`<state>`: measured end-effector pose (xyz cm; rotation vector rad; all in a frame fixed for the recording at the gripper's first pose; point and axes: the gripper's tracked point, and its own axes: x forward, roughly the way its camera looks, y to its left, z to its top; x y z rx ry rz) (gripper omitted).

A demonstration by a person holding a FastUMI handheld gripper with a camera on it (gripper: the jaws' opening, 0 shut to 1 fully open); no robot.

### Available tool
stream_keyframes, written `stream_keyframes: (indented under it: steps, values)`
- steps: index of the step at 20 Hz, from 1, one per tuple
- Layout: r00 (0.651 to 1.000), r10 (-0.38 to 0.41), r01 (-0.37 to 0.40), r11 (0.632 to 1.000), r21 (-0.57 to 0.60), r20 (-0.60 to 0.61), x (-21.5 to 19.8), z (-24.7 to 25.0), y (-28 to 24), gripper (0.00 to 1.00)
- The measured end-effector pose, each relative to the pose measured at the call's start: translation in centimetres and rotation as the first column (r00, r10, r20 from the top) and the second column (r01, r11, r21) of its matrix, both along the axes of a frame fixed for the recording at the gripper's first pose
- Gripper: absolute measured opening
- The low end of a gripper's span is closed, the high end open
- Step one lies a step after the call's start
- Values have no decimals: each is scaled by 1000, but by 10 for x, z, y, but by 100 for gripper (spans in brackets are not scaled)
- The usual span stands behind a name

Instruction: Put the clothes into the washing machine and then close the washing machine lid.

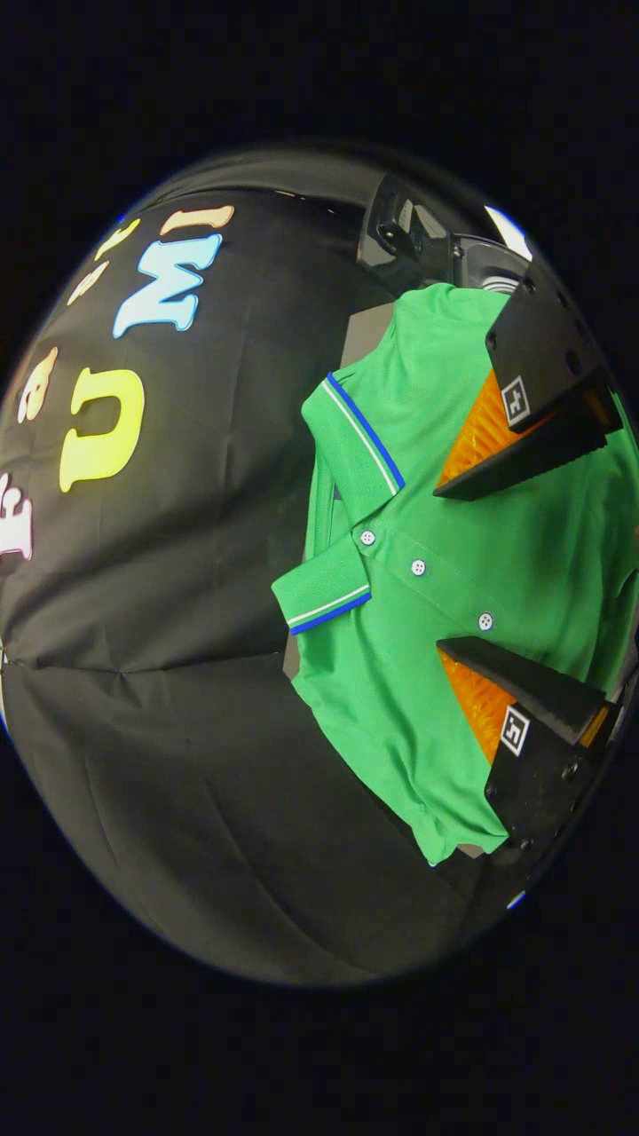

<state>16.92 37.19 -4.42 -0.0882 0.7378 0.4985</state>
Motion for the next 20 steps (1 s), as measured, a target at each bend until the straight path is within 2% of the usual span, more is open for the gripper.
stream_keyframes:
  steps: [5, 6, 8, 9, 11, 14, 15, 20]
  values:
    - [999, 34, -34, 999, -11, -21, 5, 0, 6, 95]
    - [999, 34, -34, 999, -8, -31, 4, 1, 4, 87]
    - [998, 49, -49, 999, -3, -29, 1, 3, 6, 87]
    - [999, 31, -31, 999, 19, -17, 5, 0, 8, 86]
    - [1000, 2, -1, 998, 67, -14, 4, 1, 8, 33]
    - [1000, -3, 4, 995, 97, -5, 7, 5, 10, 33]
    - [1000, -9, 11, 993, 117, -13, 5, 0, 11, 3]
    - [998, 16, -27, 986, 162, 68, 4, 24, 11, 1]
